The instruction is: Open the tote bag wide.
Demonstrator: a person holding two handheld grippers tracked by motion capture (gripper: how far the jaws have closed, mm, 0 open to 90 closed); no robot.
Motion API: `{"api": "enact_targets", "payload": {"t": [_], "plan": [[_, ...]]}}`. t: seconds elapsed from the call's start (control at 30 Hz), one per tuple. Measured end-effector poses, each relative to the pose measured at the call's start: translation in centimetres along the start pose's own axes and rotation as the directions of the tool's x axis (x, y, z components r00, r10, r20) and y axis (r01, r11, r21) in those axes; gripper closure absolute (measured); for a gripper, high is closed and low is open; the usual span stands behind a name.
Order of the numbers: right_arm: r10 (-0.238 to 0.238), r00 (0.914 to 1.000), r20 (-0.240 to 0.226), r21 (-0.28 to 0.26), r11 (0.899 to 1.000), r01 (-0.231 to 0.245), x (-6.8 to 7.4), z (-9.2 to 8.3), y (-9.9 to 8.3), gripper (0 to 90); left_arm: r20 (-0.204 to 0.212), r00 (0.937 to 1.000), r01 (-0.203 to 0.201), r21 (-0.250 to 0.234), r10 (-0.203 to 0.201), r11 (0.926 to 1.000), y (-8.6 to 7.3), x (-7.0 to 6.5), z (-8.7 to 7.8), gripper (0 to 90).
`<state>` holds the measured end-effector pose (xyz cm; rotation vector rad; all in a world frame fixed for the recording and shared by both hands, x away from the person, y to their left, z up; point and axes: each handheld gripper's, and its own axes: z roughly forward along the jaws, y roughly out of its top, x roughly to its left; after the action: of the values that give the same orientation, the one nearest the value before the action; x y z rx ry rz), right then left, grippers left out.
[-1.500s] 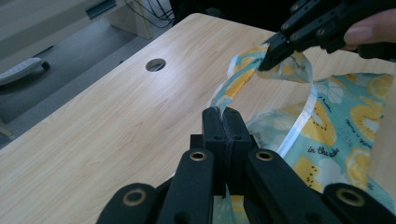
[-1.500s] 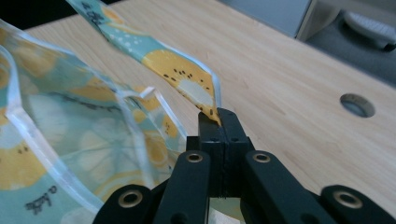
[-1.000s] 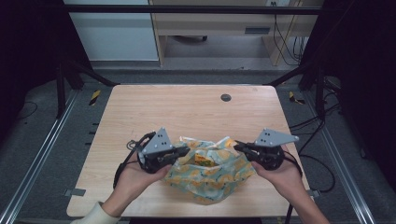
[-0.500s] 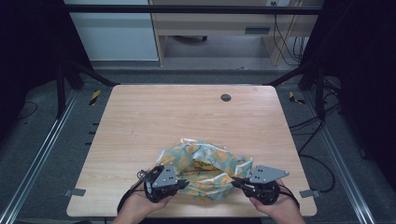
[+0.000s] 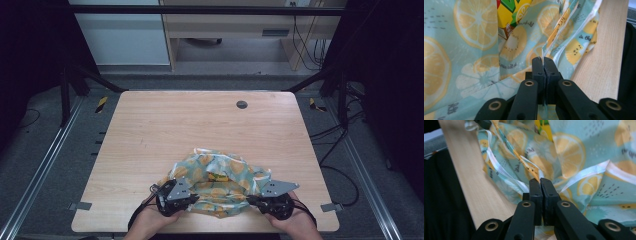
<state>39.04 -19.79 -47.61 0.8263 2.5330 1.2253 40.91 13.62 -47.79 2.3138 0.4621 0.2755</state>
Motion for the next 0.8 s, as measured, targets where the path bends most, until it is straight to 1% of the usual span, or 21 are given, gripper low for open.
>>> {"api": "enact_targets", "payload": {"t": [0.03,0.1,0.2,0.23,0.27,0.3,0.33,0.37,0.4,0.43,0.47,0.5,0.53,0.57,0.6,0.63,0.67,0.7,0.73,0.77,0.8], "plan": [[0.005,1.0000,0.008,0.011,1.000,-0.006,-0.3,0.2,-0.1,87.6,0.003,1.0000,0.000,0.002,0.000,1.0000,0.0,0.0,0.1,89.0],[0.010,1.0000,0.000,0.008,1.000,-0.010,-0.4,0.1,0.0,84.2,0.001,1.0000,-0.005,0.010,0.005,0.9999,0.0,-0.2,0.3,88.9],[0.008,0.9998,0.016,-0.024,1.000,-0.008,-0.3,-0.6,0.5,70.4,0.001,1.0000,0.006,0.014,-0.006,0.9999,-0.2,-0.3,0.6,88.9],[0.008,0.9998,0.016,-0.024,1.000,-0.008,-0.3,-0.6,0.5,70.4,0.001,1.0000,0.006,0.014,-0.006,0.9999,-0.2,-0.3,0.6,88.9],[0.009,0.9998,0.019,-0.036,0.999,-0.008,-0.2,-1.1,0.8,64.9,-0.001,1.0000,0.005,0.018,-0.005,0.9998,-0.2,-0.2,0.6,88.9],[0.009,0.9998,0.019,-0.036,0.999,-0.008,-0.2,-1.1,0.8,64.9,0.000,1.0000,0.003,0.023,-0.003,0.9997,-0.3,-0.1,0.6,88.9],[0.003,0.9998,0.021,-0.043,0.999,-0.002,-0.3,-1.4,1.0,62.1,-0.001,0.9999,0.013,0.019,-0.013,0.9997,-0.3,-0.1,0.7,88.9],[0.001,0.9997,0.025,-0.047,0.999,0.001,-0.2,-1.7,1.3,58.7,-0.003,1.0000,0.007,0.027,-0.007,0.9996,-0.3,-0.1,0.8,89.0],[-0.005,0.9993,0.038,-0.058,0.998,0.007,-0.2,-2.2,2.0,52.6,-0.005,1.0000,0.007,0.032,-0.007,0.9995,-0.4,-0.1,0.9,89.0],[-0.007,0.9990,0.043,-0.064,0.998,0.009,-0.3,-2.3,2.3,49.7,-0.005,0.9999,0.009,0.032,-0.009,0.9995,-0.4,-0.2,1.0,89.0],[-0.007,0.9990,0.043,-0.064,0.998,0.009,-0.3,-2.3,2.3,49.7,-0.005,0.9999,0.009,0.032,-0.009,0.9995,-0.4,-0.2,1.0,89.0],[-0.009,0.9988,0.048,-0.070,0.997,0.013,-0.3,-2.5,2.7,47.5,-0.006,1.0000,0.001,0.039,-0.001,0.9992,-0.4,-0.1,0.9,89.0],[-0.015,0.9985,0.053,-0.078,0.997,0.019,-0.3,-2.6,3.2,45.2,-0.007,1.0000,0.004,0.036,-0.004,0.9993,-0.4,-0.1,0.9,89.0],[-0.027,0.9976,0.063,-0.087,0.996,0.033,-0.5,-2.7,4.2,40.8,-0.006,1.0000,0.005,0.036,-0.005,0.9994,-0.4,-0.1,0.9,89.0],[-0.027,0.9976,0.063,-0.087,0.996,0.033,-0.5,-2.7,4.2,40.8,-0.010,0.9999,0.005,0.034,-0.005,0.9994,-0.4,-0.1,0.9,89.0],[-0.034,0.9971,0.068,-0.087,0.995,0.040,-0.5,-2.7,4.6,39.0,-0.011,0.9999,0.006,0.034,-0.006,0.9994,-0.4,-0.1,0.9,89.0],[-0.041,0.9966,0.071,-0.084,0.995,0.047,-0.8,-2.3,5.6,35.7,-0.011,0.9999,0.006,0.035,-0.006,0.9994,-0.5,-0.1,0.9,89.0],[-0.041,0.9966,0.071,-0.084,0.995,0.047,-0.8,-2.3,5.6,35.7,-0.011,0.9999,0.006,0.036,-0.006,0.9993,-0.5,-0.1,0.9,89.0],[-0.044,0.9964,0.073,-0.085,0.995,0.050,-0.9,-2.1,6.1,34.5,-0.013,0.9999,0.006,0.036,-0.005,0.9993,-0.5,-0.1,0.8,89.0],[-0.051,0.9957,0.077,-0.083,0.995,0.057,-1.0,-1.6,7.1,31.7,-0.015,0.9999,0.005,0.035,-0.004,0.9994,-0.5,-0.2,0.8,89.0],[-0.058,0.9953,0.078,-0.080,0.995,0.065,-1.1,-1.2,7.5,30.4,-0.017,0.9999,0.004,0.034,-0.003,0.9994,-0.5,-0.2,0.8,89.0]]}}
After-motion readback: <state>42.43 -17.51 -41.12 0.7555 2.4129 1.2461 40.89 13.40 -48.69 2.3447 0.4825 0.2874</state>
